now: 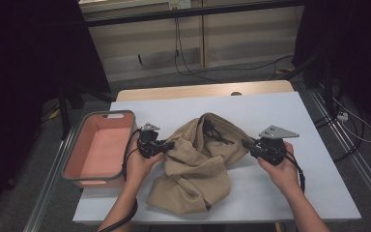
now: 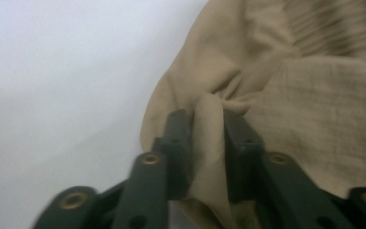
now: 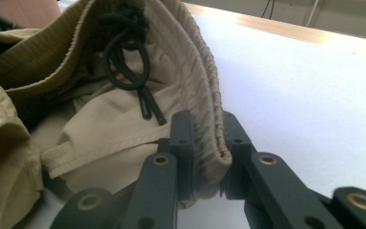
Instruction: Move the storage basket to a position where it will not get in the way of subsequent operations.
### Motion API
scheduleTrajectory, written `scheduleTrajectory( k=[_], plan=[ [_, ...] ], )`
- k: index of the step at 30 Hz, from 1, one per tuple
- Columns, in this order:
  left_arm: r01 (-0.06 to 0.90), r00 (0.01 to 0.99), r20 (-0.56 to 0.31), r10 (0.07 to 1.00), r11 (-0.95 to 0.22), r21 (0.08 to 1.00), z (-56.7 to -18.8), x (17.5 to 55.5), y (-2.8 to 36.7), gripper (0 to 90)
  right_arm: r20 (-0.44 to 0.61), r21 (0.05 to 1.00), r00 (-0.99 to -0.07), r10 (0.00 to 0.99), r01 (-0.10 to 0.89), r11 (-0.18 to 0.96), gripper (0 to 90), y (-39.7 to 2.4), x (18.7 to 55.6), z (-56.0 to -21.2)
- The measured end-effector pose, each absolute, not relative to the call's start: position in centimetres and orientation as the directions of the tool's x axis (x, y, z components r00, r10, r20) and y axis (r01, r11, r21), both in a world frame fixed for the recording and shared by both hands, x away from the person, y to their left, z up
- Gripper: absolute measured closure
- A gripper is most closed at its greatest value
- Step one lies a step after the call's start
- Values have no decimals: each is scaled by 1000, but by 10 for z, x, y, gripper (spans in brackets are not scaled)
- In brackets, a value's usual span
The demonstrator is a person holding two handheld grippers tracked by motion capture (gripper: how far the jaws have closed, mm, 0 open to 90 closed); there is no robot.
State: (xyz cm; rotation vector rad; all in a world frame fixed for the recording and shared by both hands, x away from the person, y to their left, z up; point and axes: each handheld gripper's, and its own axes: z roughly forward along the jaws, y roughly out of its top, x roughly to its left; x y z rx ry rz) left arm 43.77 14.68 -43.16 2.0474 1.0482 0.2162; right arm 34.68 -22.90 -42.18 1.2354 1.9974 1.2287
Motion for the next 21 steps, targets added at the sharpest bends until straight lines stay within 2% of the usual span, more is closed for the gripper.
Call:
scheduleTrajectory(
  k=[4,6,7,12,21],
  plan=[
    [602,627,-208,751,-298,741,-422,438,143,544,47,869,-484,874,451,203,794,-222,348,-425],
    [579,640,-185,746,-310,754,-417,438,140,445,41,871,-492,870,445,210,794,-218,349,-425],
    [567,644,-177,744,-309,763,-414,438,138,445,41,871,-492,870,445,210,794,-218,349,-425],
    [509,681,-137,719,-331,794,-404,437,125,231,27,870,-505,863,437,228,792,-212,349,-426],
    [443,737,-108,667,-356,823,-396,436,100,143,23,866,-513,858,439,239,791,-206,349,-427]
  ],
)
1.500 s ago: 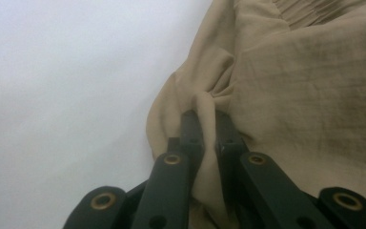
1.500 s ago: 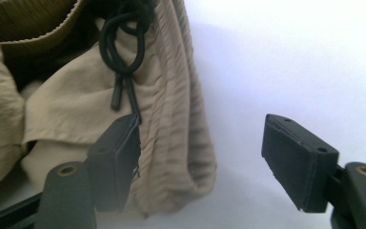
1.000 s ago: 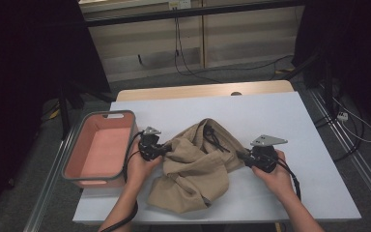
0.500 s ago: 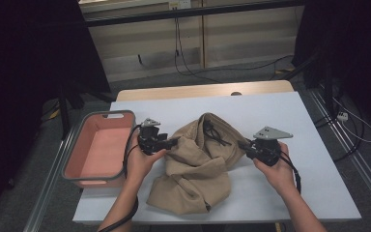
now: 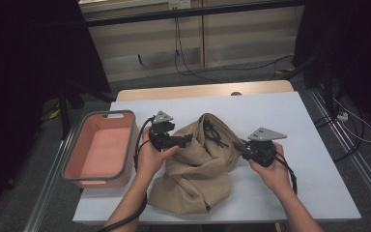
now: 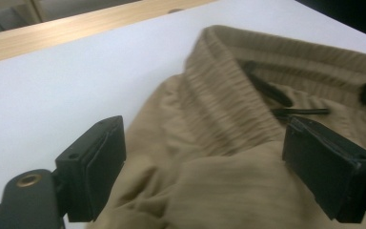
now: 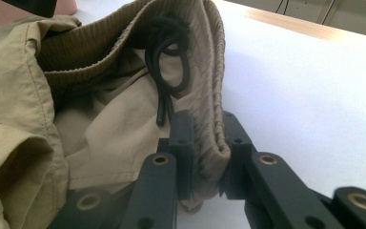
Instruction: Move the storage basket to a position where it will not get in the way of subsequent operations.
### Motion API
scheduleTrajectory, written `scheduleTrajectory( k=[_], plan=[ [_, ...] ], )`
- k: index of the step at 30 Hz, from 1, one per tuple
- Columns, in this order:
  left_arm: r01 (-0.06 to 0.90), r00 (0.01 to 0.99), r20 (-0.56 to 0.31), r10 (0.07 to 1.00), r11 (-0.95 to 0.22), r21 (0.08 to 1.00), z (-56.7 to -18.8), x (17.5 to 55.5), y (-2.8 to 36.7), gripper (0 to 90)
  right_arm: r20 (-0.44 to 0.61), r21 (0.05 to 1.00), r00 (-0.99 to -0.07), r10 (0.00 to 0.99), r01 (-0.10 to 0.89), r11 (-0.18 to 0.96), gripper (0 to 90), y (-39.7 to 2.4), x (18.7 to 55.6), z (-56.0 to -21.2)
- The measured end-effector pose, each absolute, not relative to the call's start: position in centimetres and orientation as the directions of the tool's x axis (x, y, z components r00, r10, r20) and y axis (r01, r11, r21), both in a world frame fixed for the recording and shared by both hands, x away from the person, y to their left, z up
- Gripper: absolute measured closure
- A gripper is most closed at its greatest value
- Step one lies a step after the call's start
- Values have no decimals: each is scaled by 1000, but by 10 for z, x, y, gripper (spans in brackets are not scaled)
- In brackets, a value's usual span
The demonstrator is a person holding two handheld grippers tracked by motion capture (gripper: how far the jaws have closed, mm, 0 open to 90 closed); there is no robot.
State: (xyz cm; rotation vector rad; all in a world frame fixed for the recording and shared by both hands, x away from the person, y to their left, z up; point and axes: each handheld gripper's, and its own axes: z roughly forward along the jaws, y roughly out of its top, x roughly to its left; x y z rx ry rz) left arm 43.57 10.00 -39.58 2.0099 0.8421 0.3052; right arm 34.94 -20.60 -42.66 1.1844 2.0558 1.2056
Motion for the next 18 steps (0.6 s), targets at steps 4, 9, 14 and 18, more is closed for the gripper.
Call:
scheduleTrajectory(
  k=[4,9,14,18],
  plan=[
    [437,758,-125,640,-357,825,-395,431,91,140,21,864,-518,855,440,246,791,-205,349,-427],
    [425,798,-113,592,-421,801,-400,422,85,368,33,862,-516,856,448,237,790,-205,349,-428],
    [431,823,-132,552,-456,778,-407,414,90,555,35,861,-521,853,448,239,789,-203,349,-428],
    [447,828,-151,540,-473,759,-410,409,97,788,38,861,-516,856,452,235,789,-204,349,-428]
  ],
)
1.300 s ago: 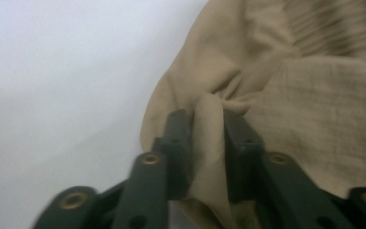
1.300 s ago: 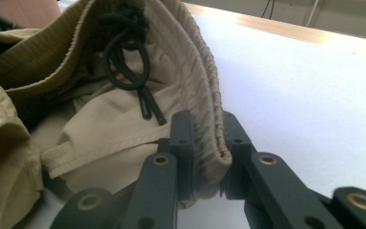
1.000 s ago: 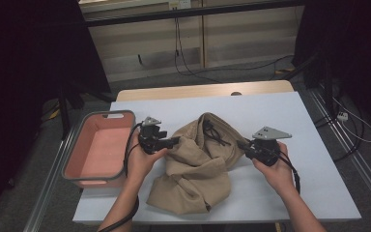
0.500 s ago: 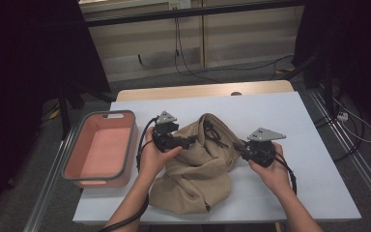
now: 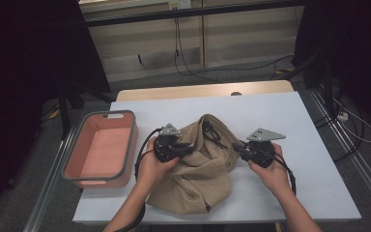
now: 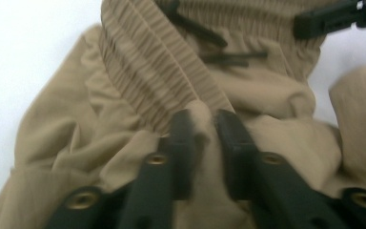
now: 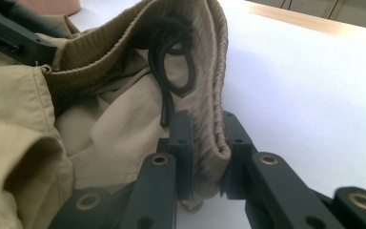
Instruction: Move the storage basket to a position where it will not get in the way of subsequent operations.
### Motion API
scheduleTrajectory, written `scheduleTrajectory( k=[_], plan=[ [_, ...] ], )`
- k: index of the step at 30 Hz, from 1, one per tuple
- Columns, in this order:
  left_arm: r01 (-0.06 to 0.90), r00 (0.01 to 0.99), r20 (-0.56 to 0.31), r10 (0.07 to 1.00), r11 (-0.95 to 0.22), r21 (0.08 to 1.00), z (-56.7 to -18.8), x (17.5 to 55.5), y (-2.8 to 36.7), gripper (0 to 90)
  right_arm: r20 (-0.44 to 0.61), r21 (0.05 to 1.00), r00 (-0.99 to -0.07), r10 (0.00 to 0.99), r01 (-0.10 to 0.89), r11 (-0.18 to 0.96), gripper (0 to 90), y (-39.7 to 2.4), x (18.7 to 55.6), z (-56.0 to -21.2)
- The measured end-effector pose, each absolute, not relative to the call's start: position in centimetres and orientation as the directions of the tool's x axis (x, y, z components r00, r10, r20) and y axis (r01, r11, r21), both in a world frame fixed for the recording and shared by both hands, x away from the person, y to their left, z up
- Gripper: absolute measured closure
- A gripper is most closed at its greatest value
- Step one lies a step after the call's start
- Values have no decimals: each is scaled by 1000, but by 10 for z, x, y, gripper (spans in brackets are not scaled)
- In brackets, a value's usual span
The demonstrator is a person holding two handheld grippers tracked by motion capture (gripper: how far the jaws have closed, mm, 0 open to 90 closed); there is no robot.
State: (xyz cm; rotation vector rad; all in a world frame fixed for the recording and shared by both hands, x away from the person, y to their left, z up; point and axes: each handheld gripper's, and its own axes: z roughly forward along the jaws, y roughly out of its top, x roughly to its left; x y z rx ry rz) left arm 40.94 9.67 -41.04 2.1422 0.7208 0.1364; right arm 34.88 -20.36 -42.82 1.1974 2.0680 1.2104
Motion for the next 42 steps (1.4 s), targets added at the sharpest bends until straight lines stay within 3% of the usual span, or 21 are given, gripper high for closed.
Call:
scheduleTrajectory(
  k=[10,17,23,33,42],
  plan=[
    [482,797,-164,581,-449,753,-401,409,126,828,48,874,-480,876,444,196,791,-212,348,-424],
    [461,764,-83,640,-452,764,-396,414,146,844,54,878,-465,884,443,179,794,-222,350,-421],
    [451,724,-67,687,-398,799,-389,418,164,851,45,906,-427,903,399,144,795,-237,350,-406],
    [442,721,-54,691,-399,803,-401,423,159,848,39,910,-415,909,391,140,794,-246,349,-403],
    [472,705,-120,699,-336,815,-397,420,165,696,13,892,-458,889,408,197,791,-231,348,-413]
  ],
)
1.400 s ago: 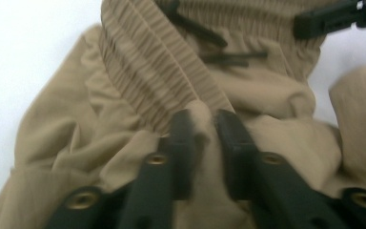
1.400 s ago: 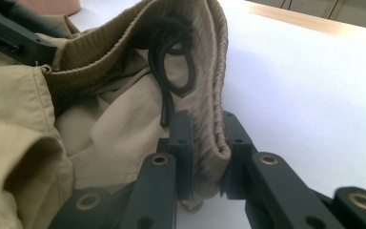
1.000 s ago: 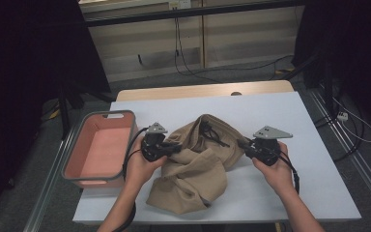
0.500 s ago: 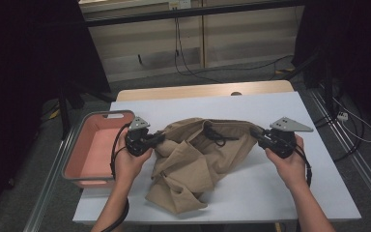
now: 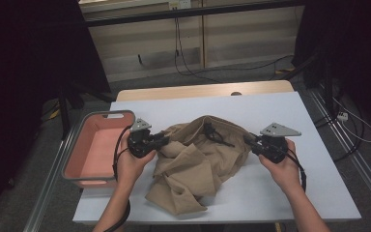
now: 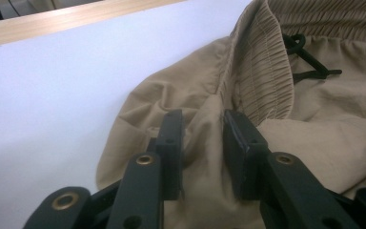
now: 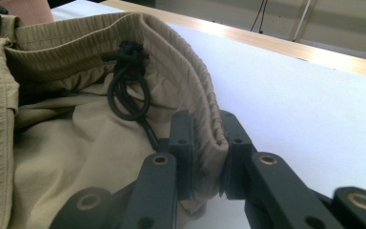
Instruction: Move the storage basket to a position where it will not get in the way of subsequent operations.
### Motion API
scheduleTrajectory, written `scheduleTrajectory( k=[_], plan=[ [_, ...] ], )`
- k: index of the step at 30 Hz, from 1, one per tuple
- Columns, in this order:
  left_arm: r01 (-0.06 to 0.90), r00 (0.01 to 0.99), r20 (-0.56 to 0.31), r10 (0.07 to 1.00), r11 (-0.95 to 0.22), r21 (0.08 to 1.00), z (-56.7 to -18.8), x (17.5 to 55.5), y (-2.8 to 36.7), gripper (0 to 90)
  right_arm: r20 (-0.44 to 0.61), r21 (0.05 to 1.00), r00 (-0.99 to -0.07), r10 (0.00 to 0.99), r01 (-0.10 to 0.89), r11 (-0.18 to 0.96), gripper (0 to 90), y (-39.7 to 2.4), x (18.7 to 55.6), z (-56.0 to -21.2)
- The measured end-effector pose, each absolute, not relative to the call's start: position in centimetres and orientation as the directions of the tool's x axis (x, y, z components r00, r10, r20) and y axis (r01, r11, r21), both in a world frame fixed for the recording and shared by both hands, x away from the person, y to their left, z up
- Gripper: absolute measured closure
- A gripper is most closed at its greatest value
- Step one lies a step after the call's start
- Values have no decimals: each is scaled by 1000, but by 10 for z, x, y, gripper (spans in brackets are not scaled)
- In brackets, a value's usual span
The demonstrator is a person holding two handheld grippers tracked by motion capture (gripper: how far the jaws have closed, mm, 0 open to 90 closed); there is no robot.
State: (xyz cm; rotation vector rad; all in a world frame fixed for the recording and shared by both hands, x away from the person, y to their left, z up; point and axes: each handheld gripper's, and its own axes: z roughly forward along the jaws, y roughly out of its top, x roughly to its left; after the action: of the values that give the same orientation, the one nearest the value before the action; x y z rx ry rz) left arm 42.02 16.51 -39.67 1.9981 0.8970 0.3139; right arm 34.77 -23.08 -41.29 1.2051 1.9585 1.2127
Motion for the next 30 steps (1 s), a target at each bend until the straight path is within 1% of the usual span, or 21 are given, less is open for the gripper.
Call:
scheduleTrajectory(
  k=[1,2,3,4,6,9,11,14,17,25,30],
  plan=[
    [476,702,-127,700,-330,815,-396,419,166,705,13,891,-459,888,409,199,791,-230,348,-413],
    [482,709,-133,693,-338,808,-394,418,168,733,11,889,-459,888,411,201,791,-229,348,-414],
    [487,719,-144,680,-347,801,-392,417,170,819,7,888,-459,888,412,206,789,-229,348,-414],
    [485,722,-134,678,-359,797,-390,416,171,852,8,886,-459,888,414,207,789,-228,348,-415],
    [473,727,-107,678,-382,794,-387,414,171,874,9,883,-458,889,420,208,789,-228,348,-416],
    [468,733,-91,674,-403,786,-388,412,169,887,6,882,-460,888,421,213,789,-227,348,-417],
    [463,731,-90,676,-394,794,-391,412,168,890,1,880,-457,889,422,216,789,-227,348,-417],
    [466,727,-97,680,-384,797,-392,411,170,892,-15,882,-431,902,419,215,790,-231,348,-417],
    [459,732,-84,676,-398,794,-391,410,171,893,-4,887,-410,912,420,193,790,-238,350,-415],
    [468,722,-100,684,-377,800,-389,404,185,894,6,892,-378,926,421,166,790,-247,351,-413],
    [467,731,-87,677,-403,787,-390,402,182,895,5,895,-349,937,419,151,791,-252,352,-411]
  ],
)
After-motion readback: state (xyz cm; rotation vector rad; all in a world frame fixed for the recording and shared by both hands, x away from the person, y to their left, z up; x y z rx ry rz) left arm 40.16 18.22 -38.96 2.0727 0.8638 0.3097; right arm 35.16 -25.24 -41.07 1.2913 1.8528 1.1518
